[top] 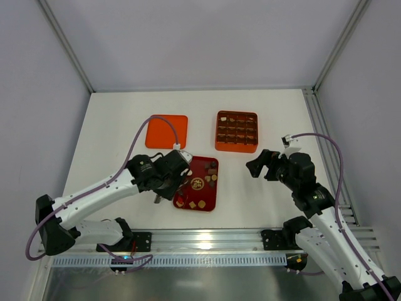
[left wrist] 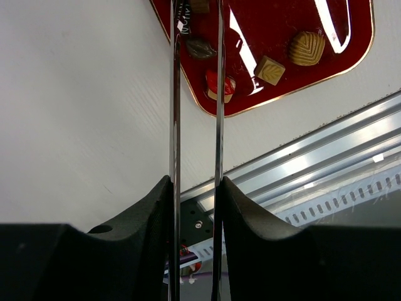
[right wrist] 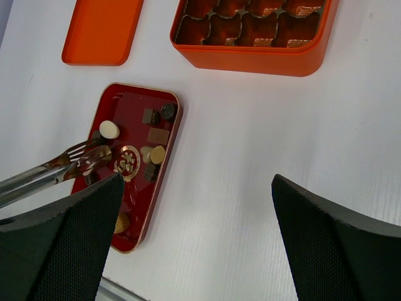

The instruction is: Pack the chocolate

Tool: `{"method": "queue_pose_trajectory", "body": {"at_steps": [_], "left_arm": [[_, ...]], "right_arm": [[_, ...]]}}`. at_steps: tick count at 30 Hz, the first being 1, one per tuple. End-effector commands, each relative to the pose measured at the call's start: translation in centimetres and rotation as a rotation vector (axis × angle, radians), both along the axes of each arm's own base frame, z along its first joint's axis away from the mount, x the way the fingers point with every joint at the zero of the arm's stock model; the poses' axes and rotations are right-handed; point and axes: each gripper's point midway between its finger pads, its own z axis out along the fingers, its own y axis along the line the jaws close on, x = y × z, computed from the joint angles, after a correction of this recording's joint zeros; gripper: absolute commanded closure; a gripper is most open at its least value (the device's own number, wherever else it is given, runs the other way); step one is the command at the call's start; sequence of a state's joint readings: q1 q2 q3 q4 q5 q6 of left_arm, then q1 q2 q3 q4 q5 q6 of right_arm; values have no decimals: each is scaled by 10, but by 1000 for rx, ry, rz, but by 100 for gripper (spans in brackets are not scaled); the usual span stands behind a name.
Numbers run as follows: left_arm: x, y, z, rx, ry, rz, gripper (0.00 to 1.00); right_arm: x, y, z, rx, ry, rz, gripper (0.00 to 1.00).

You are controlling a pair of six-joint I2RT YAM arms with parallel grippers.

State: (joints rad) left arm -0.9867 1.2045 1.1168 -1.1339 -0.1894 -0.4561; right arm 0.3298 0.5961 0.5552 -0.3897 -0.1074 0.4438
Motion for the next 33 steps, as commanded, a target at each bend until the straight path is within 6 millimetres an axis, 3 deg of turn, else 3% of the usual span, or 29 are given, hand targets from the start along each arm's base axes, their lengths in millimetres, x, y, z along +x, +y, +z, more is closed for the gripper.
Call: {"method": "queue_pose_trajectory", "body": {"at_steps": [1,7,13,20,26,27,29,31,33], "left_arm": [[6,-13,11,-43,-27,-28,65],[5,-16,10,-44,-24,-32,69],[5,-16,17,-41,-24,-31,82],[9,-23,50,-99,-65,-35,84],[37,-60,87,-208,-158,-28,85],[46,-70,102,-242,-195,-22,85],[66,-87,100,-228,-228,-13,85],[89,-114,120,-289,-303,-2,85],[112,-139,114,-275,-328,-3,85]], "right_arm": [[4,0,11,5,-42,-4,0],[4,-1,11,4,-44,-5,0],[3,-2,11,-2,-45,-8,0],[2,-3,14,-4,-53,-11,0],[2,-5,23,-8,-67,-18,0],[2,-5,27,-4,-72,-18,0],[1,-6,30,-8,-76,-21,0],[1,-9,36,-12,-79,-31,0],[0,-9,38,-17,-77,-31,0]]}}
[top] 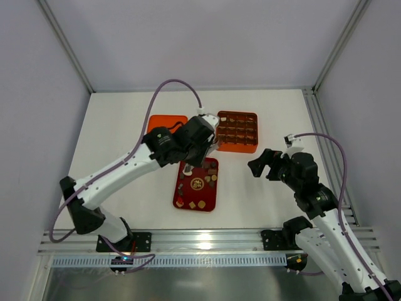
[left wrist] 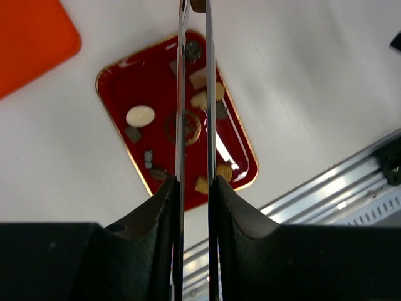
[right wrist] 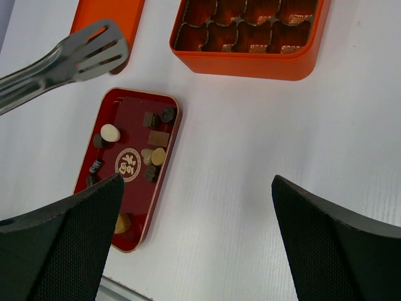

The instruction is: Pack the chocolate

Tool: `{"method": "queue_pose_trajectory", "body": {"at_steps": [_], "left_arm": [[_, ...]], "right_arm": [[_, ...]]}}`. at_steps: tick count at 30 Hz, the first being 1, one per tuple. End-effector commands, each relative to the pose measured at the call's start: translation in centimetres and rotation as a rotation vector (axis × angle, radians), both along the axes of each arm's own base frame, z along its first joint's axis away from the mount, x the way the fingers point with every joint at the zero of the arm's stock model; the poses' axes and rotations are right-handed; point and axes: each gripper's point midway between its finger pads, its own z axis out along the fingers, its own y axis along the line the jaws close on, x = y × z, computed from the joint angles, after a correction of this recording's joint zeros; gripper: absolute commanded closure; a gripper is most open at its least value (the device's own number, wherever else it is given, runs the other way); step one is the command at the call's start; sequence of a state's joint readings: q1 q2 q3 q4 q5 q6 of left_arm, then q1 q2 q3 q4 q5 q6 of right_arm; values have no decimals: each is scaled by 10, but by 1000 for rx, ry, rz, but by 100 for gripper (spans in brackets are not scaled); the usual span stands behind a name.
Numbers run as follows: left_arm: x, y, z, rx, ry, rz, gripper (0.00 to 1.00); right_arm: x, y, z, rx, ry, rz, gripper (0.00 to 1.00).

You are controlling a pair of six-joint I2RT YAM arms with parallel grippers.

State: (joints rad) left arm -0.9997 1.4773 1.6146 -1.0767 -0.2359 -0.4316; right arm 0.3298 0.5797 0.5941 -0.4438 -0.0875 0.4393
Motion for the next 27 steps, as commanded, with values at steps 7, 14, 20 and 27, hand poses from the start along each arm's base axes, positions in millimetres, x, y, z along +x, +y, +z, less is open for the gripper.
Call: {"method": "queue_pose_trajectory", "body": {"at_steps": [7,14,20,27], "left_arm": [[122,-118,15,-87,-234,45,85],[178,-143,-16,-47,-269,99,82],[192,-143,-36,-36,-252,111,81],[193,-152,-53,-45,-229,72,78]], "right_arm": [[-8,-11,45,-8,-85,-29,0],[-21,-19,62,-19,-112,-41,0],[-28,-26,64,-34,-123,-54,0],[-27,-23,60,-33,-113,-42,0]]}}
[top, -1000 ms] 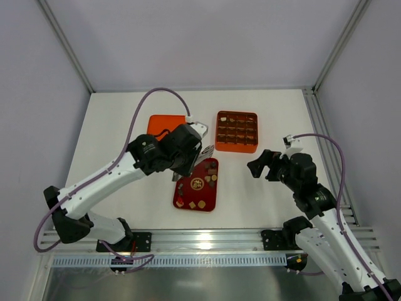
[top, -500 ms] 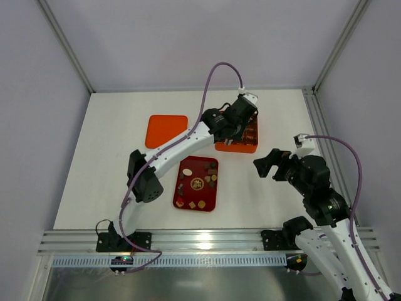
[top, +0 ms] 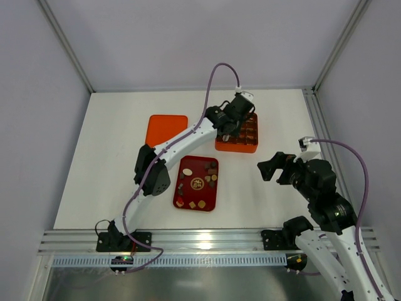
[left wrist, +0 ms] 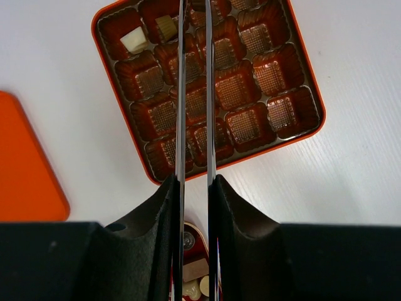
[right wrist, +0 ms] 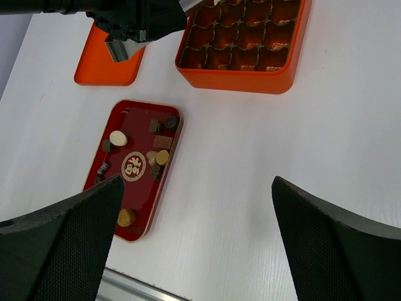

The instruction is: Pack the chocolate

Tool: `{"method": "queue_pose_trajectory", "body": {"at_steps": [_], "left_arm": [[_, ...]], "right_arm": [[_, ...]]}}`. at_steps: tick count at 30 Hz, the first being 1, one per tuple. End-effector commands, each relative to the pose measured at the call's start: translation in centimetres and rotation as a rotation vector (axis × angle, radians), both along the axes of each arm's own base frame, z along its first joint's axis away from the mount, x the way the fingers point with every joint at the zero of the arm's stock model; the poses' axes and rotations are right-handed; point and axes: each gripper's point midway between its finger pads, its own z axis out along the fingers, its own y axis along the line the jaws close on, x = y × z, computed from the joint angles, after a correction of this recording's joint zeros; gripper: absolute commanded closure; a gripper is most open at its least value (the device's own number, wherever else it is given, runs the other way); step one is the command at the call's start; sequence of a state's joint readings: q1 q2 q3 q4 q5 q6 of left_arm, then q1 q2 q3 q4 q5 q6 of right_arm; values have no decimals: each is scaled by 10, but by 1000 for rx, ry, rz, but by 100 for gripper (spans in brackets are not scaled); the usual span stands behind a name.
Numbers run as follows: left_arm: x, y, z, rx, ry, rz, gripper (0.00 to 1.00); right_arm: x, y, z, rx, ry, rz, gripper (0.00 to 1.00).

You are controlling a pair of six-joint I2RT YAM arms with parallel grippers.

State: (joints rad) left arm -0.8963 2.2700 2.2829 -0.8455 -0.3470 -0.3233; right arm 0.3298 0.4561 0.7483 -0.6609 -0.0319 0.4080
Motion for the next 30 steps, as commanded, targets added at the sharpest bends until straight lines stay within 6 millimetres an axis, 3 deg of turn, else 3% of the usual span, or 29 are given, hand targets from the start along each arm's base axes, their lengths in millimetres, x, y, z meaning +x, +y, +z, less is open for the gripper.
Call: {"method": "queue_pose_trajectory", "body": {"at_steps": [1,12,18,25,28,29,30], "left_arm": [[9,-16,20,-67,-65,-27,78],[13,-16,3,-54,-47,-13,75],[12,-16,2,-51,-44,-14,62],[12,-14,11,-57,-55,-15,58],[7,-10,37,-99,-74,-14,59],[5,-10,33,-93,-67,-18,59],[1,-6,42,-107,-69,-13,59]], "right_arm": [[2,-2,13,-7,-41,-2,0],[4,-1,9,-14,-30,-1,0],[5,-1,8,-14,-30,1,0],[5,0,5,-13,-24,2,0],[6,0,4,-11,-26,1,0],[6,0,4,-11,-26,-1,0],[6,1,4,-8,-23,1,0]]}}
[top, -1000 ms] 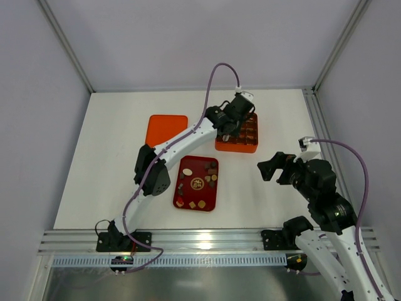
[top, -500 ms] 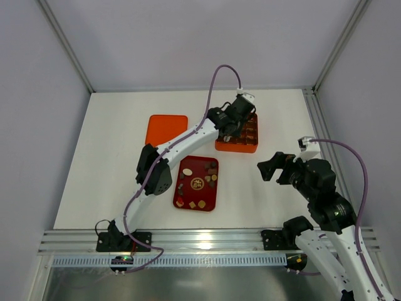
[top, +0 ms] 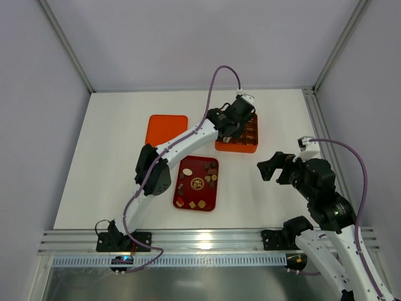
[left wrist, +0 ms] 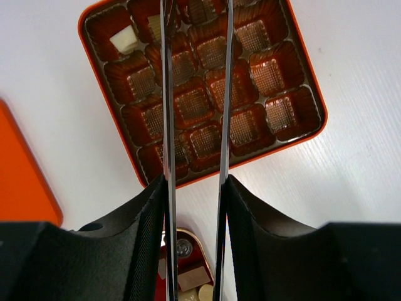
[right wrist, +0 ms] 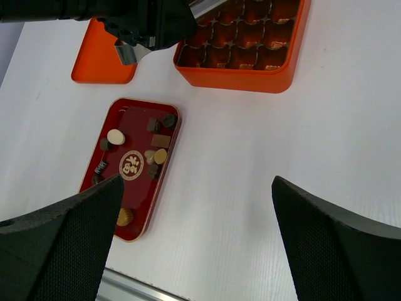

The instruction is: Pack the chocolate

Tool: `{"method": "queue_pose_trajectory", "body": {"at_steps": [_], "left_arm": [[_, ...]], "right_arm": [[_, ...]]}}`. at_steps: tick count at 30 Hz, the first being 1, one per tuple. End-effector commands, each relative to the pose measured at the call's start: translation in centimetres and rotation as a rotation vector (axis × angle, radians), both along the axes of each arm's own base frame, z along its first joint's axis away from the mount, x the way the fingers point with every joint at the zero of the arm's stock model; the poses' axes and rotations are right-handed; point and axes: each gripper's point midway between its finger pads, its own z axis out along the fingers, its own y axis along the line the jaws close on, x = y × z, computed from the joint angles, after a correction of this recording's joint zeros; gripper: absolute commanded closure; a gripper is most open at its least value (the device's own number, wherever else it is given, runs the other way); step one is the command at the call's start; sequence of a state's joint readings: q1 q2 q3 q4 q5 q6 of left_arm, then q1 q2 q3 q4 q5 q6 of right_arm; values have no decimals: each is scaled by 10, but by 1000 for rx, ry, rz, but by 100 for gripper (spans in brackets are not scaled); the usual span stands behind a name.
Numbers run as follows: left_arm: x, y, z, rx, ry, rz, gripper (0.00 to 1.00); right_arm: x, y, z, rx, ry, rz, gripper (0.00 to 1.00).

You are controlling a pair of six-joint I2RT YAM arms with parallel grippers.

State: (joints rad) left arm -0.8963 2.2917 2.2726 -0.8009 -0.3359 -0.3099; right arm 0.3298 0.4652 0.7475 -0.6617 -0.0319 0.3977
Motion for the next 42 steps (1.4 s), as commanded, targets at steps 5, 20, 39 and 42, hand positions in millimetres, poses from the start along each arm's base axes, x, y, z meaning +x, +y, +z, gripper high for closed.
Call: {"method": "queue_pose_trajectory", "body": {"at_steps": [5,20,39,42], "left_arm": [[-27,25,81,-159,-49,30,60],[-144,145,75,-137,102,118,60],[-187,159,6,-6,187,183,59],[-189,158,1,2,195,181,59]], "right_arm": [[8,3,3,11,-29,2,0],[20,14,-18,35,1,24,0],[18,16,-29,40,28,34,0],[18,15,-29,38,26,31,0]]}}
